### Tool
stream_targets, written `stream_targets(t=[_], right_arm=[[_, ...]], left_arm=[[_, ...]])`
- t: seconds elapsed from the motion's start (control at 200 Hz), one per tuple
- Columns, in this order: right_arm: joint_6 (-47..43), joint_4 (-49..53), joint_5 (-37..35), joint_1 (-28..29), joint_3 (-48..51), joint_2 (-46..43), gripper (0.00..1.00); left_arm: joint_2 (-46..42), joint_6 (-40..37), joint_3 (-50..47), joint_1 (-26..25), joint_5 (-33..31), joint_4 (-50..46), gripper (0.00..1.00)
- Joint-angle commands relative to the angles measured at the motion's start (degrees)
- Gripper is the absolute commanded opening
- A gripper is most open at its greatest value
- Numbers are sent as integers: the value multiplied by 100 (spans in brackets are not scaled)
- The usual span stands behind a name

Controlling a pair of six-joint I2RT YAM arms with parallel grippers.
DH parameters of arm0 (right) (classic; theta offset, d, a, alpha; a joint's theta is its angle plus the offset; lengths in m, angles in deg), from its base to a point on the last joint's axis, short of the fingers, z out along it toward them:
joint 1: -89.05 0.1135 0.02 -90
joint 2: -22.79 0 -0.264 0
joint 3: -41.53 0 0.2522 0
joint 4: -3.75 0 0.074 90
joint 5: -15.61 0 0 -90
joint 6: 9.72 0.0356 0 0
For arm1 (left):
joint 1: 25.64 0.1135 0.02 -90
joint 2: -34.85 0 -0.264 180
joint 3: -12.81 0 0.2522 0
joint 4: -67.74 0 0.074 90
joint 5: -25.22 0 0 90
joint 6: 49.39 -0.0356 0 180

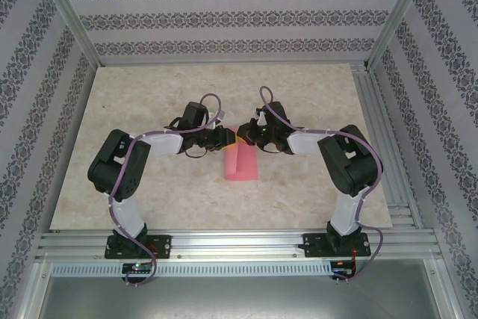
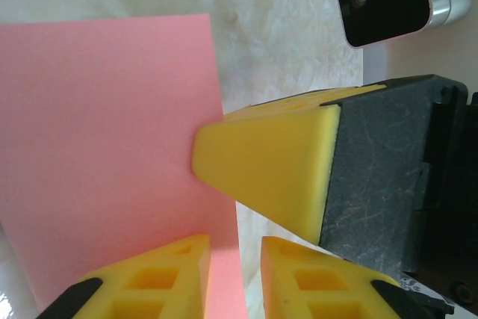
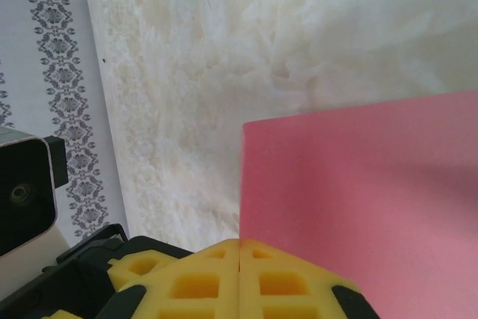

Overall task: Fold a paper plane with a square sheet of paper (fold left side to right side)
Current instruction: First fold in half a square sheet of paper at the center of the table.

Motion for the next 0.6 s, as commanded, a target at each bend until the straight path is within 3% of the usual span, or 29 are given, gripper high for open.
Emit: stream_targets(t=[0.0,0.18,0.325,0.47,0.595], right_arm=[[-285,203,-64,27,-141,-63,0],[-767,844,-268,-69,-245,-198,0],[-1174,1326,-445,-177,-344,-300,0],[-1445,1582,-485,-288,-440,-259,0],[-1591,1743,-535,-361,-489,-224,0]], left_arm=[[-285,-51,116,-71,4,207,29],[-1006,-571,160,-50,-640,-847,40],[-1406,-716,4,-27,-1451,-1611,55],[-1379,-766,6,-158,-2248,-2186,58],[-1102,-766,236,-371,-2561,-2461,59]])
